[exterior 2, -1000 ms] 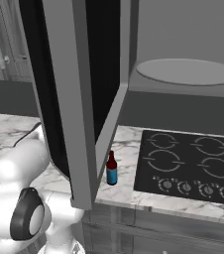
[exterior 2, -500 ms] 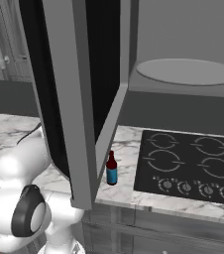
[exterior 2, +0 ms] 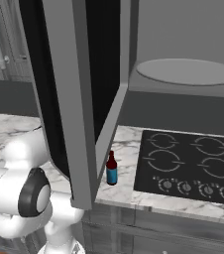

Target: Place the microwavable item in the microwave. Then, close the microwave door and press the start button.

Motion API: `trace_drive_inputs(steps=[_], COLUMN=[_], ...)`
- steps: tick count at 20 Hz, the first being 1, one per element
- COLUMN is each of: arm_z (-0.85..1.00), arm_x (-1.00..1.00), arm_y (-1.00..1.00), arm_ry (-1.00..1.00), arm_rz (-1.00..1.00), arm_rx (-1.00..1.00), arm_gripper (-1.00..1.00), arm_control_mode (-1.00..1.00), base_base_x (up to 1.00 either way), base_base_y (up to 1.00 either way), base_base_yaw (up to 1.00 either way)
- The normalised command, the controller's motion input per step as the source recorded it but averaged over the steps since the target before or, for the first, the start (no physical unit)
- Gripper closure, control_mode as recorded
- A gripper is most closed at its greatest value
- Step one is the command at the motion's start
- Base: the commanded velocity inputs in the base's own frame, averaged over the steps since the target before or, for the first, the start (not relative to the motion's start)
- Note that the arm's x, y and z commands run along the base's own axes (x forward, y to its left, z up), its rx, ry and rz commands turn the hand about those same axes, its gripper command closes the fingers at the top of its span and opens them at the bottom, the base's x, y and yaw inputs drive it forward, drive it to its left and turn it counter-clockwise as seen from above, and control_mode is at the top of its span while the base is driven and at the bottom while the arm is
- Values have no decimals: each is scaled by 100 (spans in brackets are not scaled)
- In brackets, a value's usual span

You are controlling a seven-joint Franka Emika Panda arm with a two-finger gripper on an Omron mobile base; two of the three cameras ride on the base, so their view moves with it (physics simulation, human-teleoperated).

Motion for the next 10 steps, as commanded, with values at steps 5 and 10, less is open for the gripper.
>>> trace_drive_inputs(steps=[5, 10], arm_z=[-31, -38], arm_x=[7, 0], arm_y=[0, 0], arm_ry=[2, 2], arm_rz=[8, 8], arm_rx=[0, -1], arm_gripper=[-100, -100], arm_control_mode=[-100, -100], base_base_x=[0, 0], base_base_y=[0, 0], base_base_yaw=[0, 0])
